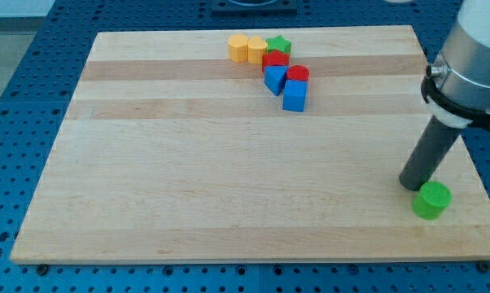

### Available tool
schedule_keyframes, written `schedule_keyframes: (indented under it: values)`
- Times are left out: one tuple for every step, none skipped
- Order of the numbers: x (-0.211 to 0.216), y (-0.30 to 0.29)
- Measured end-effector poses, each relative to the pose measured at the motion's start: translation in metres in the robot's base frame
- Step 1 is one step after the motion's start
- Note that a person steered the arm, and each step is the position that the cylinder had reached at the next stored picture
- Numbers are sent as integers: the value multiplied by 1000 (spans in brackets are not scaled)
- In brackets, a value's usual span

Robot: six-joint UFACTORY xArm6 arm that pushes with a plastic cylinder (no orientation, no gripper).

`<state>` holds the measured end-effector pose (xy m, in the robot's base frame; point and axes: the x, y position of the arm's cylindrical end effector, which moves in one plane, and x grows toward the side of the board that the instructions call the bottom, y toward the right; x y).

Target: Move your arm towards center

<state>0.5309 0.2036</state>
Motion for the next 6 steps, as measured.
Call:
schedule_keyframes:
  values:
    - [0, 0]
    - [0, -4]
    - [-14, -46]
    - [-39, -105]
    - [-42, -169]
    - [-57, -219]
